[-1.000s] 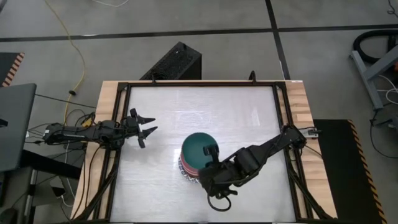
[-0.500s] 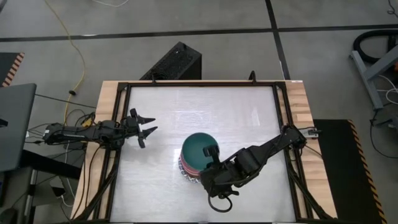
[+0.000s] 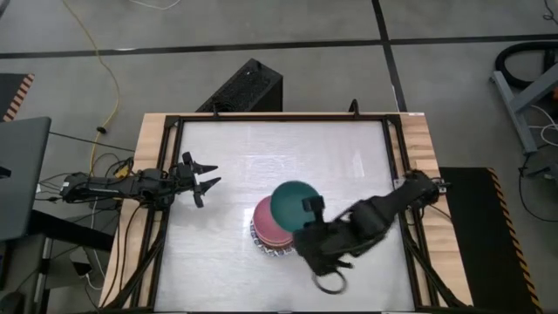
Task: Nest bowls inside each other by size order
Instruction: Stack the green bowl into the pink bowl
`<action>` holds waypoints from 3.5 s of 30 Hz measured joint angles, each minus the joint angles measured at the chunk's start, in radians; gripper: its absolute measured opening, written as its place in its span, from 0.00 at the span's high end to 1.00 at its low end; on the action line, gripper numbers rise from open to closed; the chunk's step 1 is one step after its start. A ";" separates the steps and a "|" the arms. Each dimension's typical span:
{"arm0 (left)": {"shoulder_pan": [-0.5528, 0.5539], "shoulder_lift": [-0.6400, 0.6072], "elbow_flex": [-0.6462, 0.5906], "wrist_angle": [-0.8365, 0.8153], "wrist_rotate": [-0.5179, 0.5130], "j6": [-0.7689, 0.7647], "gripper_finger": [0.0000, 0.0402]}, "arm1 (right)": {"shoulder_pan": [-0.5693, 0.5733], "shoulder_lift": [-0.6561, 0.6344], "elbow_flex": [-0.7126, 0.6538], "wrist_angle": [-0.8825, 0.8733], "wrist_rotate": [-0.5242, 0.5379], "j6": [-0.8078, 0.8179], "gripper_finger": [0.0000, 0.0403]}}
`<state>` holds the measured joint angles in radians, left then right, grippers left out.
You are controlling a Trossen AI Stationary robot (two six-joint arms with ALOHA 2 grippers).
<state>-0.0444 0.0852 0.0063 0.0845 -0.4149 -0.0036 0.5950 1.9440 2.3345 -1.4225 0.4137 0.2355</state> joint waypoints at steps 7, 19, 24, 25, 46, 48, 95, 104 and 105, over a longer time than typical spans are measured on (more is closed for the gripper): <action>0.000 0.000 0.000 0.000 0.000 0.000 0.54 | 0.146 -0.004 -0.001 0.306 -0.032 -0.269 0.99; 0.000 0.000 0.000 0.000 0.000 0.000 0.54 | 0.195 -0.007 -0.121 0.268 0.015 -0.237 0.99; 0.000 0.000 0.000 0.000 0.000 0.000 0.54 | 0.174 -0.088 -0.216 0.168 0.133 -0.068 0.99; 0.000 0.000 0.000 0.000 0.000 0.000 0.54 | 0.171 -0.105 -0.233 0.182 0.143 -0.062 0.99; 0.000 0.000 0.000 0.000 0.000 0.000 0.54 | -0.219 -0.135 -0.396 0.400 -0.250 -0.226 0.99; 0.000 0.000 0.000 0.000 0.000 0.000 0.54 | -0.216 -0.137 -0.394 0.410 -0.267 -0.220 0.99; 0.000 0.000 0.000 0.000 0.000 0.000 0.54 | -0.197 -0.036 -0.604 0.588 -0.259 -0.100 0.82; 0.000 0.000 0.000 0.000 0.000 0.000 0.54 | -0.196 -0.020 -0.605 0.586 -0.258 -0.111 0.82; 0.000 0.000 0.000 0.000 0.000 0.000 0.54 | -0.195 -0.025 -0.605 0.588 -0.257 -0.107 0.82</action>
<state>-0.0441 0.0849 0.0063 0.0849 -0.4149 -0.0036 0.4004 1.9194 1.7293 -0.8345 0.1569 0.1285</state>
